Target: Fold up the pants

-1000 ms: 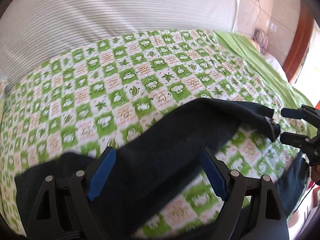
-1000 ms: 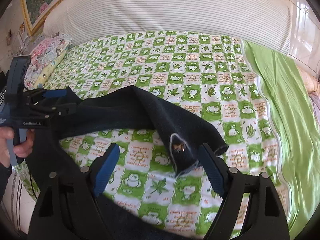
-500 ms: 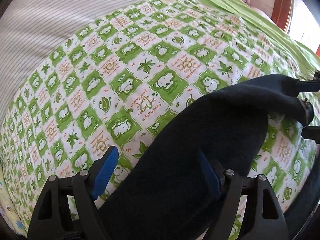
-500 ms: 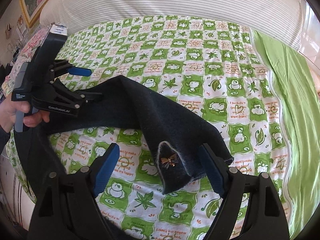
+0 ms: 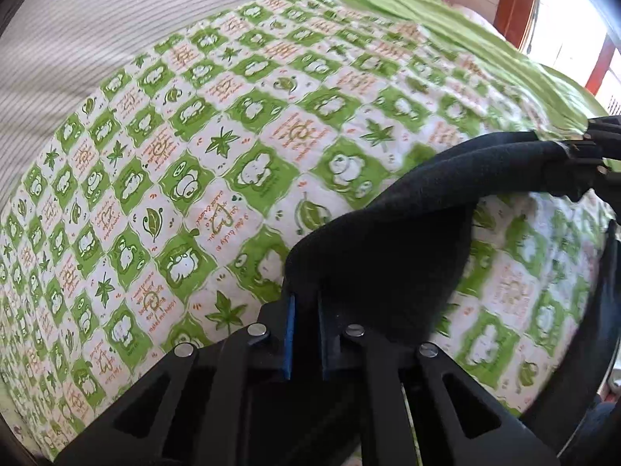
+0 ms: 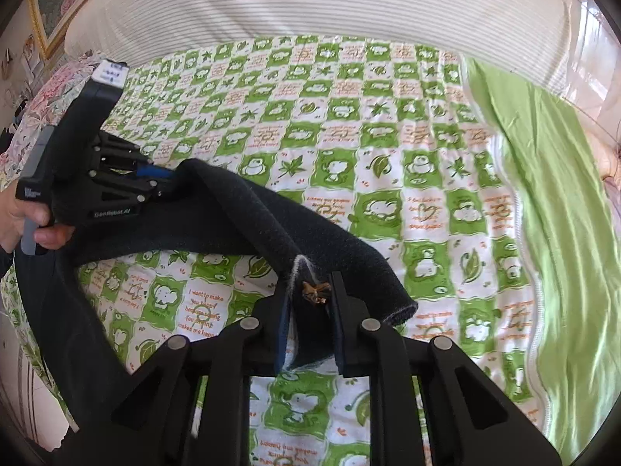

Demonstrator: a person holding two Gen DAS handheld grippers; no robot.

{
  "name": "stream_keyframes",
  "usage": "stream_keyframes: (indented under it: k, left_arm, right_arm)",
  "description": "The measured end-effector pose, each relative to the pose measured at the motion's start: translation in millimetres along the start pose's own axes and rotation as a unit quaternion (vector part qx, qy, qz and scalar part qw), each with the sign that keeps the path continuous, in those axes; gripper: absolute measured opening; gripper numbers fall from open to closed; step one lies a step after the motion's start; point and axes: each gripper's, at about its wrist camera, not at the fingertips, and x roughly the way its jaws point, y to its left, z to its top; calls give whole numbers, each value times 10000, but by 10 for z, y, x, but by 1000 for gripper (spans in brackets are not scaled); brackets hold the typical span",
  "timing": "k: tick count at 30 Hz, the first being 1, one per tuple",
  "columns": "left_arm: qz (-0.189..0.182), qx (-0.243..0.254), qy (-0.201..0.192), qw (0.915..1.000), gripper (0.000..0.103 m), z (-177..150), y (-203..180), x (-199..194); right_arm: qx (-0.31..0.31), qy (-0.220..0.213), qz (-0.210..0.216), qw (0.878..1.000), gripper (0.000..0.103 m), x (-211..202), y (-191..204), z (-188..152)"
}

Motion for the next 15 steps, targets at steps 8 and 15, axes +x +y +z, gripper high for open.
stream_keyframes:
  k: [8,15]
  left_arm:
    - [-455,-197,-448,9978,7,-257,-337,-612]
    - [-504,-237,-584,9967,7,-606,-677,-1003]
  right_arm:
    - [26,-316,-71,9995,13,-454,-135,-200]
    - [84,-491,-37,9987,13,-811,-267,-487]
